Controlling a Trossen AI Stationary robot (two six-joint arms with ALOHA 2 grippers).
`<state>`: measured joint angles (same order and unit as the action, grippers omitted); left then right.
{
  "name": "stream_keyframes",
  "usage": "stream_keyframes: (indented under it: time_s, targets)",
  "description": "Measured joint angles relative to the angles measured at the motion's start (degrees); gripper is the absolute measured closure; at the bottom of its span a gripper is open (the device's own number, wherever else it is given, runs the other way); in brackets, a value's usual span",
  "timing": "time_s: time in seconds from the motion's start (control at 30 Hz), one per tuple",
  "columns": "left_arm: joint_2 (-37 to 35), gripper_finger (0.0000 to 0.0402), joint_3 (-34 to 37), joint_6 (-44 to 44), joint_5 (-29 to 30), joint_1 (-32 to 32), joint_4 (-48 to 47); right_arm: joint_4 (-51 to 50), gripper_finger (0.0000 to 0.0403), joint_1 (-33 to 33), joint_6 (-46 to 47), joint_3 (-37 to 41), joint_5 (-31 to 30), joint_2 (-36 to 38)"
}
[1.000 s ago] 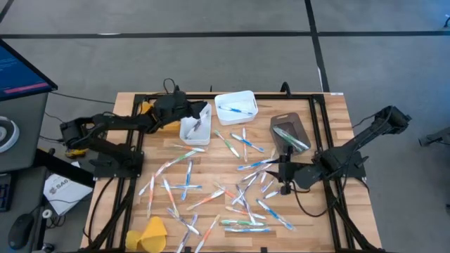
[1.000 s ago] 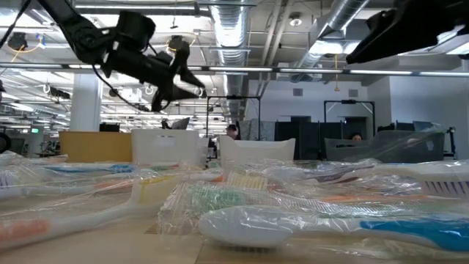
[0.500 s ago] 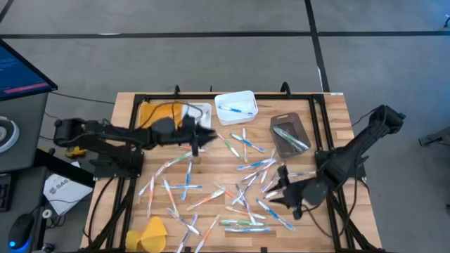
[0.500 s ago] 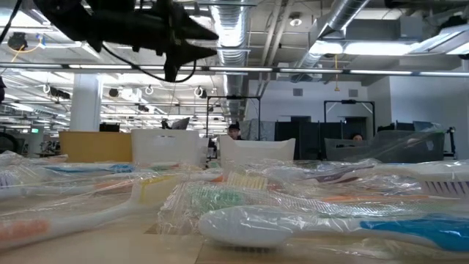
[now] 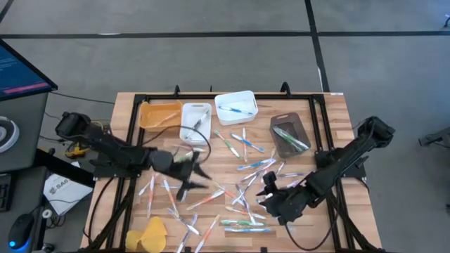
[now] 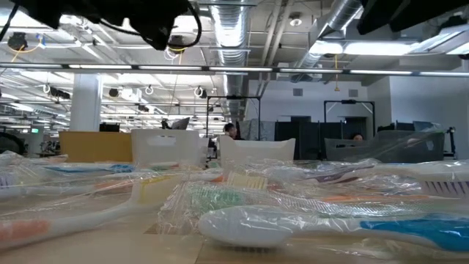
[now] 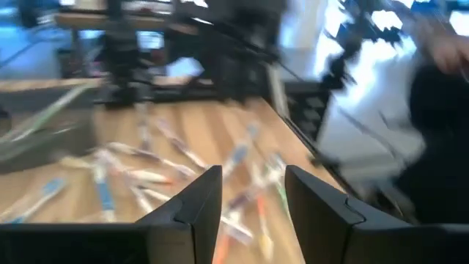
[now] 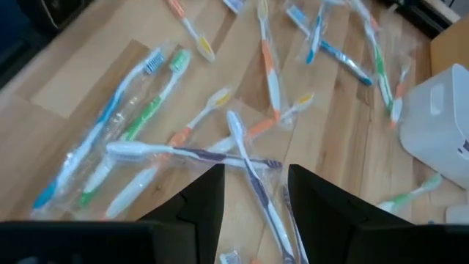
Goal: Pick & Place Toothbrushes
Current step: Put the orange toothbrush into the yellow bin
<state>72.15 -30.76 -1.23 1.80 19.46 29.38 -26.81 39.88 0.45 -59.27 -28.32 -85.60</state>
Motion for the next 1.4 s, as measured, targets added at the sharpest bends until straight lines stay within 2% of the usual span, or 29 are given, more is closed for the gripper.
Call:
stream_keyframes:
  time_s: [0.17,0.33,0.53,0.63,0.87,0.97,1.13,1.23,1.4]
  targets:
    - [5.0,0.0257,-0.1,8.5,3.9,4.9,-0.2,0.0,0.0258,-1.2,0.5,-0.1,0.0,0.1]
    - [13.0,0.0257,-0.1,10.0,7.4,6.2,-0.3,0.0,0.0258,-1.9,1.1,-0.1,0.0,0.2]
    - [18.5,0.0257,-1.4,0.2,7.2,5.8,-0.8,0.0,0.0258,-1.8,1.1,-0.1,0.0,0.2]
    - [18.8,0.0257,-2.1,-2.9,7.1,5.4,-2.1,0.0,0.0258,-1.8,1.1,-0.1,0.0,0.2]
    - [18.8,0.0257,-3.0,-16.9,6.3,2.5,-11.7,0.0,0.0258,-1.8,1.1,-0.1,0.0,0.2]
    - [18.8,0.0257,-3.0,-18.6,5.7,1.2,-13.1,0.0,0.0258,-1.8,1.1,-0.1,0.0,0.2]
    - [18.8,0.0257,-3.0,-18.6,1.9,0.0,-13.1,0.0,0.0258,-1.8,1.1,-0.1,0.0,0.2]
    - [18.8,0.0257,-3.0,-17.1,1.7,0.0,-13.1,0.0,0.0258,-1.8,1.1,-0.1,0.0,0.2]
    - [18.8,0.0257,-3.0,-4.5,5.8,0.0,-12.3,0.0,0.0258,-1.8,1.1,-0.1,0.0,0.2]
